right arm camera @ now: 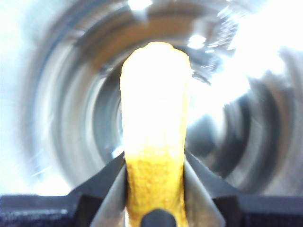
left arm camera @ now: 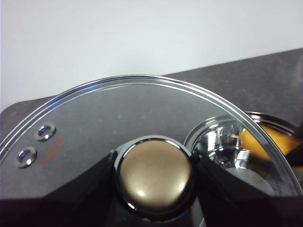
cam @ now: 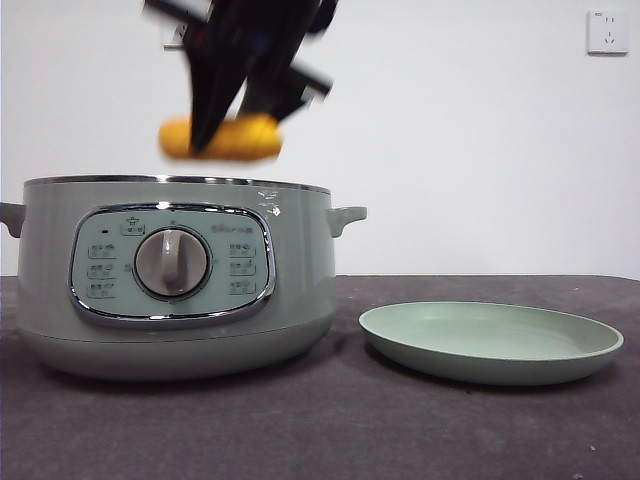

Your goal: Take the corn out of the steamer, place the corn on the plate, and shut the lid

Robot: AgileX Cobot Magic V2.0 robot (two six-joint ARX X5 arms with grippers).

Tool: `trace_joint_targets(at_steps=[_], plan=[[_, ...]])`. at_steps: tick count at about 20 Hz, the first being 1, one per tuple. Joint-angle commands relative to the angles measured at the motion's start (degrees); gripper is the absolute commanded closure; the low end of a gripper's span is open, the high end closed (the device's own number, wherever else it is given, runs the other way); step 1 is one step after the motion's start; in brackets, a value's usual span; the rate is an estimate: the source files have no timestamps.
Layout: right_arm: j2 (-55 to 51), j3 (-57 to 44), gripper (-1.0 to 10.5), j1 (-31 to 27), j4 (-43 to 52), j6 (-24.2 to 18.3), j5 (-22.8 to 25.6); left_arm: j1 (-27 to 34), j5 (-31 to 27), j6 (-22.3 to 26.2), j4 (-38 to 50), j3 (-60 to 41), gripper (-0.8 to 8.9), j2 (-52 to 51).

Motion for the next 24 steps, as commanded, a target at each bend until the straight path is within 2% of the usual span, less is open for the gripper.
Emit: trace_joint_targets(at_steps=[1,2,5,6,8,13,16,19,24], plan=[[-3.3,-0.2,9.6,-2.0,-5.2,-0.1,0.4,0.0,0.3,-0.3,4.8,0.7,8.22,2.6],[-5.2,-0.2,9.6,-3.3,-7.8,-0.1,0.4,0.0,1.1,-0.2,5.9,0.7,8.22,4.1],[-8.8,-0.2,9.6,-7.9,-16.2,1.4,7.9,0.0,5.8,-0.2,9.5,0.7,8.22,8.0],[-8.9,-0.2,9.6,-9.8,-19.3,2.5,9.1,0.0,6.9,-0.2,10.6,0.7,8.22,9.1],[-8.9,-0.8,9.6,-14.1,-23.9,3.3,9.2,0.0,9.0,-0.2,12.2,0.7,8.22,10.8],[-10.9,-11.1,9.6,-21.8,-23.5,4.7,9.1,0.0,10.6,-0.3,12.8,0.7,8.22,13.2],[-13.6,-22.5,9.6,-23.0,-17.5,4.9,8.9,0.0,10.7,-0.3,13.6,0.7,8.22,13.9],[-16.9,-33.4,9.6,-22.6,-6.6,6.3,8.7,0.0,10.7,-0.4,14.5,0.7,8.22,14.4],[-17.9,-41.9,9.6,-21.2,6.9,7.3,8.7,0.0,10.7,-0.7,15.4,0.7,8.22,14.4]])
